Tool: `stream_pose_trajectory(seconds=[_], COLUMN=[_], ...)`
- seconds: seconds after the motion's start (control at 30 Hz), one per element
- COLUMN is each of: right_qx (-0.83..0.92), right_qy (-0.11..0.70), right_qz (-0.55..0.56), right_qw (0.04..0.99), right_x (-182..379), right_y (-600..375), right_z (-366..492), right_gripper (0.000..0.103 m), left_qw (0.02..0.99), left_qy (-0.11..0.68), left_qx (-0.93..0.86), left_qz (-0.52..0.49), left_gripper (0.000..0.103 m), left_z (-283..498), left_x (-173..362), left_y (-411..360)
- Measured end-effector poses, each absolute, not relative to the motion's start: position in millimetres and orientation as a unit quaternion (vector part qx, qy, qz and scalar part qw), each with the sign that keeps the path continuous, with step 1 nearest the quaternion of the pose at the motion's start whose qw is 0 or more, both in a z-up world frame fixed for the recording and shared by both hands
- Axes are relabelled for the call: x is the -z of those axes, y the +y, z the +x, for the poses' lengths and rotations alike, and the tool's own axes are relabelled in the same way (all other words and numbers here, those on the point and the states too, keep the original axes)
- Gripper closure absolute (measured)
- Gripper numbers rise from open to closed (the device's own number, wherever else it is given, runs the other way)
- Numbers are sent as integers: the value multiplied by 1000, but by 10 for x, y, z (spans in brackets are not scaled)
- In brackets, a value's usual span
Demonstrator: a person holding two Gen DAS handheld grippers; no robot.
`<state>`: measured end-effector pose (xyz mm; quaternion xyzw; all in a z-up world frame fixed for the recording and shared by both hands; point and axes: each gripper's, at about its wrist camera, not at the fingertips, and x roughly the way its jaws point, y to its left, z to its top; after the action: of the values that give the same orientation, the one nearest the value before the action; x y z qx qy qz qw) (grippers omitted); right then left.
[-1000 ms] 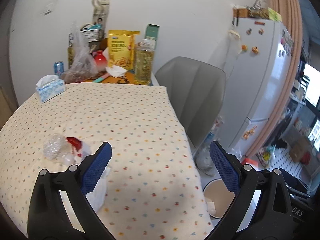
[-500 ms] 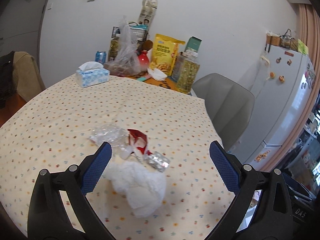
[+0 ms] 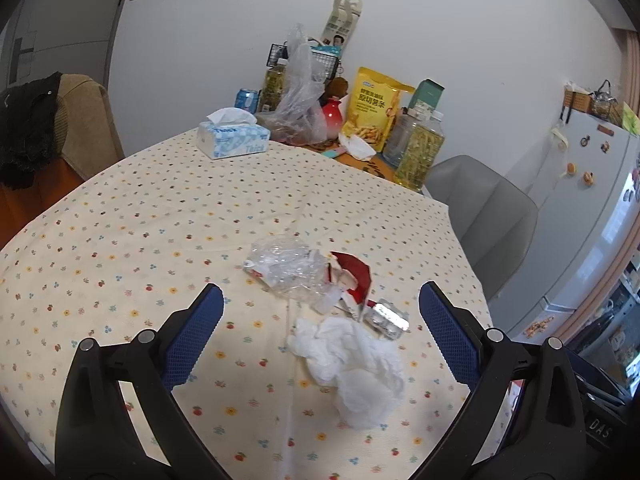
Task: Collect trash
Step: 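Move both open tools back over the table, then close the left tool on the clear plastic bottle while the right grips the white label strip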
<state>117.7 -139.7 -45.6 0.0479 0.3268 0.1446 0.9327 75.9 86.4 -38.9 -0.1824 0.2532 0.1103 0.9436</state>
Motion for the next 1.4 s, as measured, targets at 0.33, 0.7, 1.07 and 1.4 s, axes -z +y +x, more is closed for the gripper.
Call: stream_pose_trajectory(seconds=[0.33, 0.7, 1.07, 1.4], right_qx=[-161, -179, -186, -199], right_qy=[350, 384, 401, 405], right_qz=[32, 22, 16, 23], right_qw=[922, 905, 897, 892], right_x=[626, 870, 1023, 1071], right_y=[-1082, -779, -551, -347], right_z=[1370, 1664, 1812, 2042], right_gripper=[33, 52, 53, 54], left_qw=[934, 922, 919, 915], left_qy=[272, 291, 303, 329], left_qx=[-125, -143, -143, -131], left_qz=[-197, -211, -210, -193], left_gripper=[6, 6, 6, 6], left_z=[884, 1017, 1166, 1517], left_x=[602, 767, 814, 863], left_y=[1124, 1402, 1543, 1485])
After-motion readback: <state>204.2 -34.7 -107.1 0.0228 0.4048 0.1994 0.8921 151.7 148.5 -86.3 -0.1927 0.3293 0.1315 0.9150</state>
